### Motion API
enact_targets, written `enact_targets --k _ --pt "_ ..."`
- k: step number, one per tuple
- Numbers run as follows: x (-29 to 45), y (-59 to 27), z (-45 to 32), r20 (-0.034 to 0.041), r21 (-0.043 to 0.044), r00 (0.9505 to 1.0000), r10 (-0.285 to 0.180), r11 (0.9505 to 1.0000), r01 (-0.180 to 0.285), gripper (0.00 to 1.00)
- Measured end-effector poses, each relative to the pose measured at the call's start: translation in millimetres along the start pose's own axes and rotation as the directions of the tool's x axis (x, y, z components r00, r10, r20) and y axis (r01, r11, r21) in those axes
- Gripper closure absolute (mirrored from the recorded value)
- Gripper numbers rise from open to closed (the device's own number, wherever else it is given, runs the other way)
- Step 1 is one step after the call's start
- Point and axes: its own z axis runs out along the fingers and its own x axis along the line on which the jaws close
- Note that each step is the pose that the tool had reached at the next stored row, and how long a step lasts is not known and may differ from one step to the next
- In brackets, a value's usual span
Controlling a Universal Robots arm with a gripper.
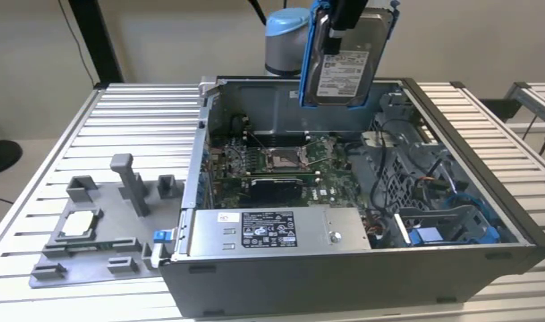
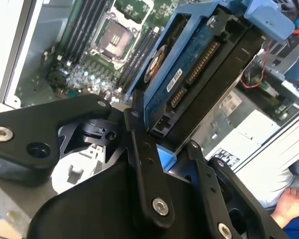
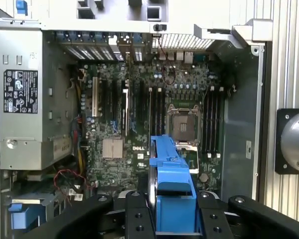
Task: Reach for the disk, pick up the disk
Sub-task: 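Pick up the disk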
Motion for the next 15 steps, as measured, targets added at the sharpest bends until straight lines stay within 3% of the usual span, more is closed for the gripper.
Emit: enact_targets --k 15 --pt "-0.2 -48.9 -1.6 -0.0002 -0.0001 1.0000 0.000 1.0000 0.000 1.00"
